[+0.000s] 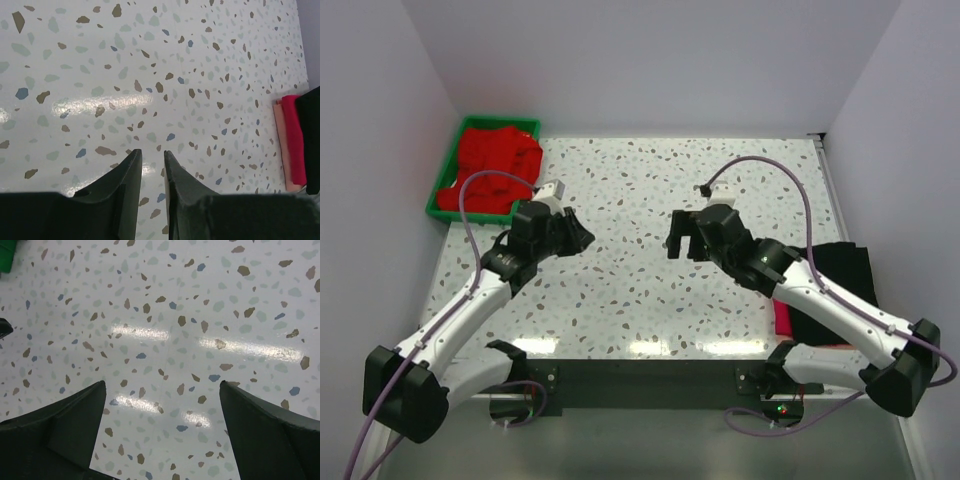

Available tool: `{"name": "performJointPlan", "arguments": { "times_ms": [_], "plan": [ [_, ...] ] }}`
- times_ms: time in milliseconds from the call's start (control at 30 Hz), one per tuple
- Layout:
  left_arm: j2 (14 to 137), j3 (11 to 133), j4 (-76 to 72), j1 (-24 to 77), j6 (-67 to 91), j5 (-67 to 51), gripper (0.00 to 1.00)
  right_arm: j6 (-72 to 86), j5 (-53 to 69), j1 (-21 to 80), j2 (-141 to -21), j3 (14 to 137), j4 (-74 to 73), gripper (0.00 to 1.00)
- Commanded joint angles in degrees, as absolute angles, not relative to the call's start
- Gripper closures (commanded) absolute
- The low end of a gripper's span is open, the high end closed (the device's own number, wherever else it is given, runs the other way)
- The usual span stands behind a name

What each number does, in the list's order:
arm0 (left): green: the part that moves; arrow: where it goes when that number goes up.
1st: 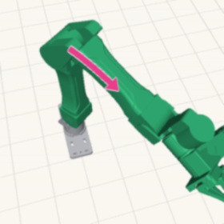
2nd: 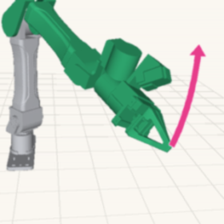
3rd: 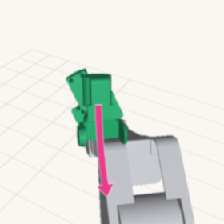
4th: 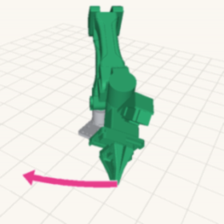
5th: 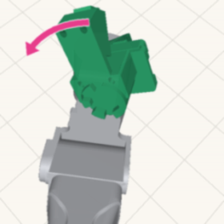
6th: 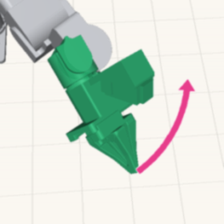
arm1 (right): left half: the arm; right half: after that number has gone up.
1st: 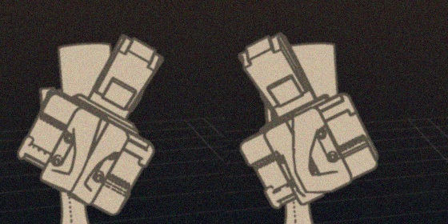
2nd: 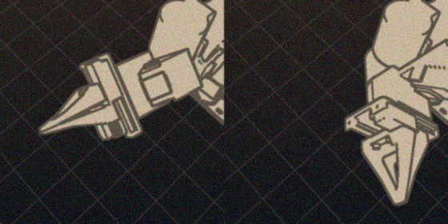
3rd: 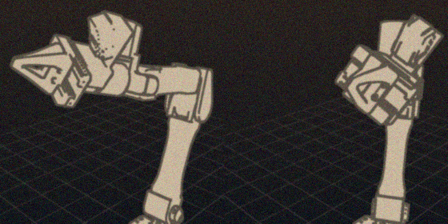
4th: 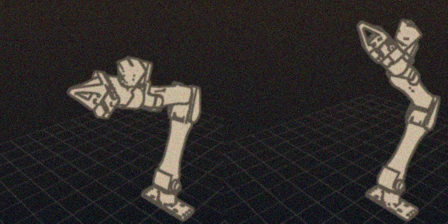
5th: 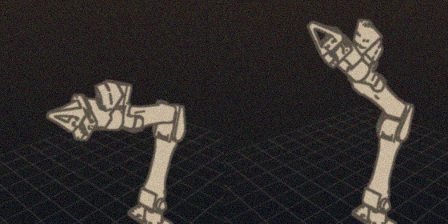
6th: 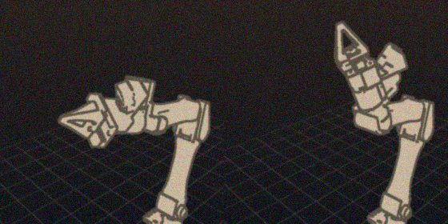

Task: Fold and stack the t-shirts
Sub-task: Reset both grippers

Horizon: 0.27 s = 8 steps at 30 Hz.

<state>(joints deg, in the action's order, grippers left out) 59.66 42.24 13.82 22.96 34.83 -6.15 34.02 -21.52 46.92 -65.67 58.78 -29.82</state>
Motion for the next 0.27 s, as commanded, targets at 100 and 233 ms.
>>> {"name": "performJointPlan", "arguments": {
  "times_ms": [100,233],
  "plan": [
    [59.59,43.59,12.04,22.94,32.96,-4.83,0.71,31.55,-26.9,46.85,-63.63,58.89,-28.48,0.01],
    [59.94,44.21,11.42,22.94,33.05,-4.83,0.7,32.34,-26.37,46.76,-63.81,58.19,-29.09,0.01]
  ]
}}
